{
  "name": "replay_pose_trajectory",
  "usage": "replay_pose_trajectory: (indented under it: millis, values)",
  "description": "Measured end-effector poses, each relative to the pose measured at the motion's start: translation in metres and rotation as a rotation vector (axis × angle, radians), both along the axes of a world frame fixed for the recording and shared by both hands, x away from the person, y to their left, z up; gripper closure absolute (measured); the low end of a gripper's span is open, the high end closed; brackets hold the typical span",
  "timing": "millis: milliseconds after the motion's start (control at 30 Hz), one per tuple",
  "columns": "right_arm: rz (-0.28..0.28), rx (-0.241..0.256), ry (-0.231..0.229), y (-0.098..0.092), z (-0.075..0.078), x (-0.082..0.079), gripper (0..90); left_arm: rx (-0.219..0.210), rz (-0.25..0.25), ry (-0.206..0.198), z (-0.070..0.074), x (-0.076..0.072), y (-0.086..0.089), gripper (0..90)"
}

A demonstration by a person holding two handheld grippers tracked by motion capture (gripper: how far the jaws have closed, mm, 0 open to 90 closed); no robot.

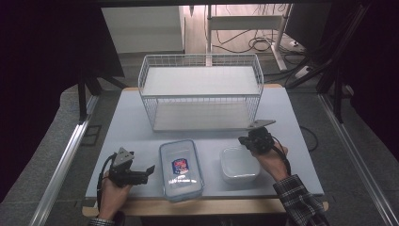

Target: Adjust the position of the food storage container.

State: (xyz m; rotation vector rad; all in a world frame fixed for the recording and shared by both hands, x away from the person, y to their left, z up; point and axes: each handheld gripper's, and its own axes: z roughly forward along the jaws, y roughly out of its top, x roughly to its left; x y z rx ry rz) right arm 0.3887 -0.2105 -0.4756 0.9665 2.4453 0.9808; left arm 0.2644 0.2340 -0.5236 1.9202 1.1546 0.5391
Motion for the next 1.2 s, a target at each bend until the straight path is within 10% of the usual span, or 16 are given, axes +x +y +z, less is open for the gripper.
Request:
replay_pose_trajectory:
  millis: [300, 633, 1200]
  values:
    - [0.101, 0.103, -0.027, 0.014, 0.021, -0.031, 88.3, 0.000, 0.003, 0.001, 0.001, -0.001, 0.000, 0.5]
    - [0.285, 0.055, 0.060, 0.066, 0.002, -0.073, 87.0, -0.003, -0.001, -0.001, 0.001, -0.001, 0.000, 0.6]
    - [0.159, 0.008, 0.022, 0.017, 0.000, -0.073, 89.4, 0.009, -0.001, 0.007, 0.000, 0.000, -0.001, 0.9]
